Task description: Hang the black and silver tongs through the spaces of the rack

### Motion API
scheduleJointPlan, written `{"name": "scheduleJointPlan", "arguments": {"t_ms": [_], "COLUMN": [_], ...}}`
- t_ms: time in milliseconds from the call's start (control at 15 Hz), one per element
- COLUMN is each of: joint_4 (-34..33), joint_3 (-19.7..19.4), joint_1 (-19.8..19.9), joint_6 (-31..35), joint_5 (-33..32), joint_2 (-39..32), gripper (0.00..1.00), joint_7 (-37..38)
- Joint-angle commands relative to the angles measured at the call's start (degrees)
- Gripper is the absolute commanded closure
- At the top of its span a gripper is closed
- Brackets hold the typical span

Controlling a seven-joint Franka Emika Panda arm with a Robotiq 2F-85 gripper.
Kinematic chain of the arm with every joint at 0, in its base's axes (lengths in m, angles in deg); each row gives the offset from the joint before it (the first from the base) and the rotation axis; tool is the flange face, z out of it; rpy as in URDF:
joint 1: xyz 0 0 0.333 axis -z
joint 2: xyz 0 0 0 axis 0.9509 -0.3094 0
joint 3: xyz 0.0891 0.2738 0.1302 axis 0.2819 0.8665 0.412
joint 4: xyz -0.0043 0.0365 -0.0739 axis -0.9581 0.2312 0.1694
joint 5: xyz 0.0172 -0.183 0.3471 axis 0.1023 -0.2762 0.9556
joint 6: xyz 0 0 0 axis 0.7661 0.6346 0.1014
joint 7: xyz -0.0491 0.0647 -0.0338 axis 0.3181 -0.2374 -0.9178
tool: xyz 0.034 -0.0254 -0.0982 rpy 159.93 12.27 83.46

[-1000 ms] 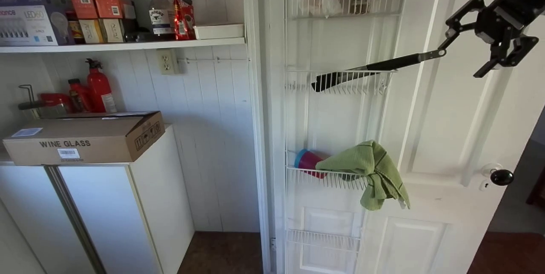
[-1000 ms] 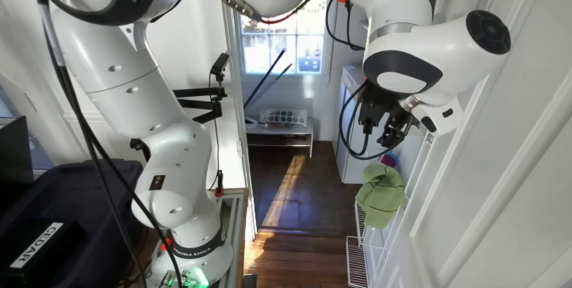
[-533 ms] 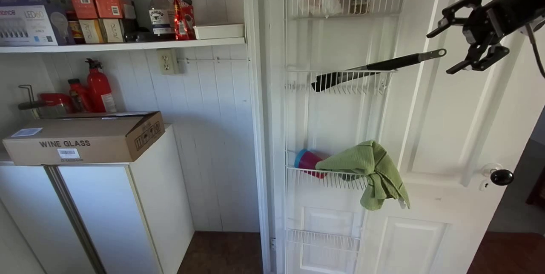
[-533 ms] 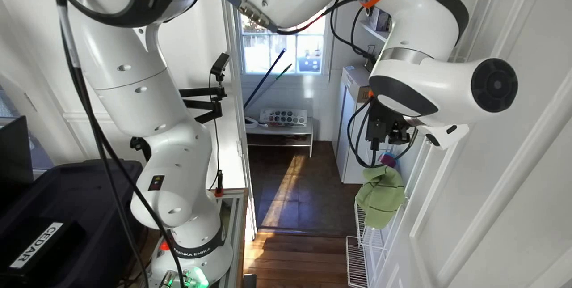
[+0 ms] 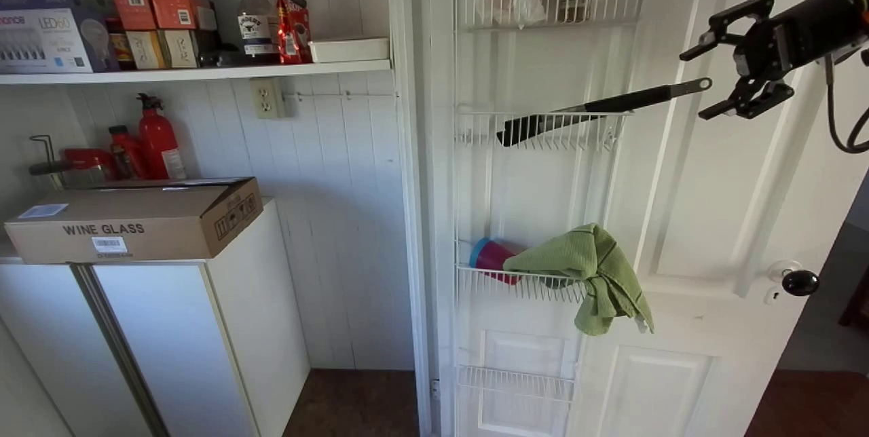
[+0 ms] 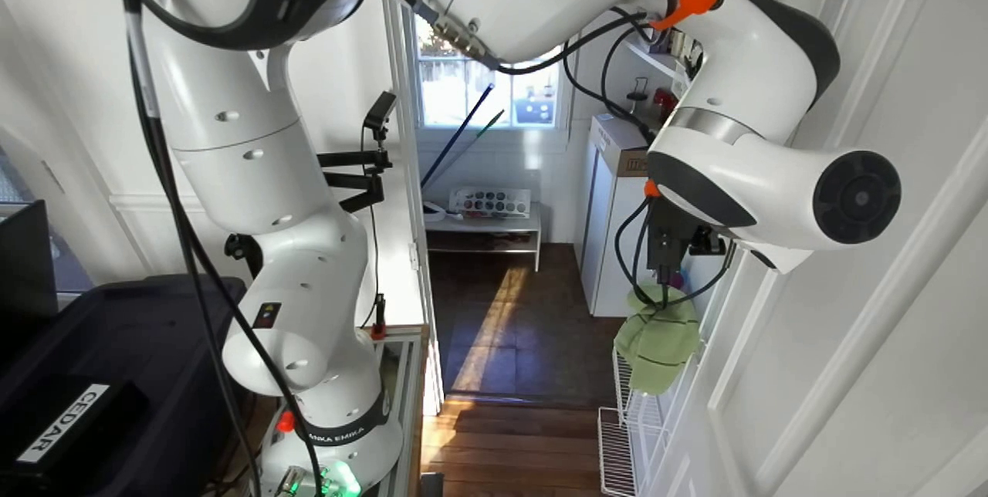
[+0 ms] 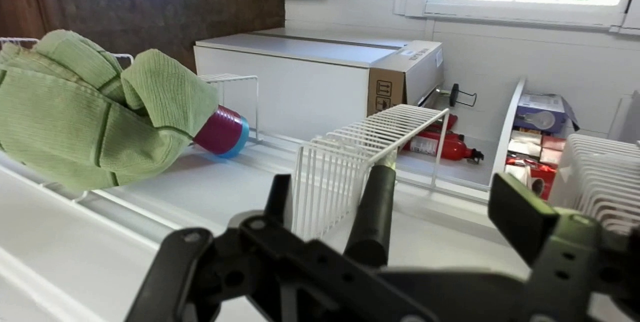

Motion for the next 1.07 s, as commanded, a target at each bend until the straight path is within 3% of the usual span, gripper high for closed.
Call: {"name": "scheduleJointPlan", "arguments": {"t_ms": [0,333,733,933,1000], "joint_4": [-1.86,-3.21,-4.26,-4.57,-4.68], "joint_3": [0.63,0.89,1.15,1.19,1.17], "joint_1": [1.04,1.34,1.49,1.53,1.56], "joint_6": [-0.69,0.46,0.65,0.73,0.79], "joint_5": [4.52,7.21,11.24,12.19,12.25], "joint_2": [-2.49,-5.23,-7.49,-8.08,-8.23], "gripper": [0.0,0.04,0.27,0.28,0.33], "joint_7": [-3.29,-5.1,-7.18,-7.8,-7.88]}}
